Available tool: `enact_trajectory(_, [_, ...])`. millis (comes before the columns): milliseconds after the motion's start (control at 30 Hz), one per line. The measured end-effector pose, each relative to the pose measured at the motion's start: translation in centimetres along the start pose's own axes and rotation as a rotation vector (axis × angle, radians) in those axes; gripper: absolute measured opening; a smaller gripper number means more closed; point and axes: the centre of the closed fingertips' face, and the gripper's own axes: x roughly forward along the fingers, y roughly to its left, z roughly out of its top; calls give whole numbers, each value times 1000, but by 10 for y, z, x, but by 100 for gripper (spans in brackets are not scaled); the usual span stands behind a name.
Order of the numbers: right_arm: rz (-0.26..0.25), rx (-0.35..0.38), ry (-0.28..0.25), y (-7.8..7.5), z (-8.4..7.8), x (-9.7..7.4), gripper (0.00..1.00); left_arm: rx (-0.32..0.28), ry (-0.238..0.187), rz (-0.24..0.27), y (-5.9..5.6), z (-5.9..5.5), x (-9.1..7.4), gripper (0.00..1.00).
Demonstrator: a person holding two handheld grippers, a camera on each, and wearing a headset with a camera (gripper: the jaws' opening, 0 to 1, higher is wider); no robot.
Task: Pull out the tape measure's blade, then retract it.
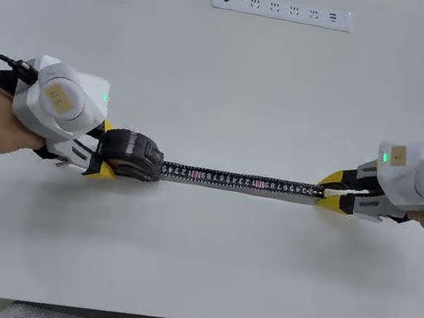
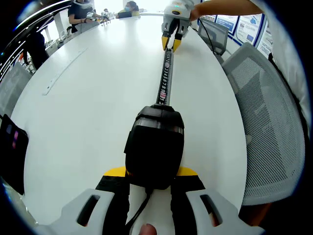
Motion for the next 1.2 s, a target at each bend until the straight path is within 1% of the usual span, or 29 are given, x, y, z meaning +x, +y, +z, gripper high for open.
enact_trajectory(167, [-2,6,11,-1,-5,-2,9,1,-3,0,0,0,0,27])
enact_trajectory(333, [-5,13,13,-1,-7,-3,9,1,-6,0,1,1,0,27])
enact_trajectory(600, [-4,16,14,-1,-7,-1,10,7,4,17,2,1,0,27])
enact_trajectory(767, [0,21,24,-1,-8,1,10,-15,-13,24,2,2,0,28])
enact_trajectory(933, [4,27,29,-2,-9,0,11,-12,-11,36,3,2,0,28])
enact_trajectory(1200, [8,25,53,-1,-9,0,12,-15,-12,37,2,2,0,29])
